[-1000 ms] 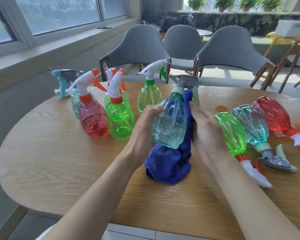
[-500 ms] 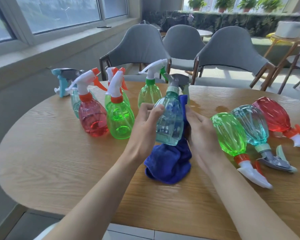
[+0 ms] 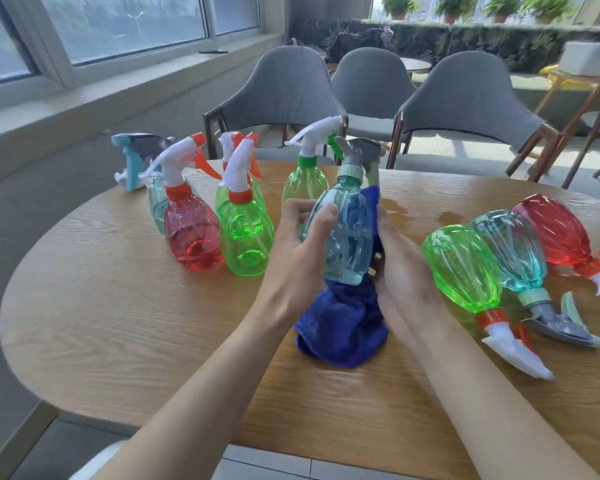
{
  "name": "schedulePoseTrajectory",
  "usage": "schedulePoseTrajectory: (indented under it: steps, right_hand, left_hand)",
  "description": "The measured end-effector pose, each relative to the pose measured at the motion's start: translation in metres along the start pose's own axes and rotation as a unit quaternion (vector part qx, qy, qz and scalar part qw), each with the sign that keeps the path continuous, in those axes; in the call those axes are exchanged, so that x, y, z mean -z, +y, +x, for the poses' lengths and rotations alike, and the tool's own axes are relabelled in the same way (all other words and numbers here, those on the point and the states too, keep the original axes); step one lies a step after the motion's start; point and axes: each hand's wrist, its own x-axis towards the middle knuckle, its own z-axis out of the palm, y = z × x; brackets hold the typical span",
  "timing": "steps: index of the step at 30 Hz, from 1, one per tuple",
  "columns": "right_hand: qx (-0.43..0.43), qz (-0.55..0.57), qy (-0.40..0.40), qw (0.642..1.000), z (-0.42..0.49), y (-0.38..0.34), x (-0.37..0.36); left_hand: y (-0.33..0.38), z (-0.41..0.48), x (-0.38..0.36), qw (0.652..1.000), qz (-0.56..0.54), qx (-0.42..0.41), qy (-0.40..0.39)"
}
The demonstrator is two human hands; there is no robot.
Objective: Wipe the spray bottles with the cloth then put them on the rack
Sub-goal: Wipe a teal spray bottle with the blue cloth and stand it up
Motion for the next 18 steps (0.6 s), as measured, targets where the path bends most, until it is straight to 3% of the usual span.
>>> schedulePoseTrajectory:
  steps: [3, 7, 12, 15, 18]
  right_hand:
    - [-0.006, -0.016, -0.031, 0.999, -0.001, -0.001, 0.0]
    - [-0.072, 0.029, -0.086, 0.993, -0.002, -0.002, 0.003]
    - [-0.091, 0.116, -0.075, 0.986, -0.008, -0.001, -0.001]
    - [-0.06, 0.105, -0.032, 0.992, -0.008, -0.002, -0.002]
    - [-0.032, 0.086, -0.003, 0.996, -0.004, -0.003, 0.0]
  left_hand:
    - [0.004, 0.007, 0.002, 0.993, -0.081, 0.06, 0.054]
    - [0.008, 0.006, 0.0, 0.99, -0.101, 0.083, 0.043]
    - [0.003, 0.001, 0.0, 0.999, 0.042, 0.007, 0.015]
    - [0.001, 0.004, 0.004, 0.991, 0.128, -0.034, 0.014]
    - [-0.005, 0.005, -0.001, 0.987, 0.142, -0.067, 0.042]
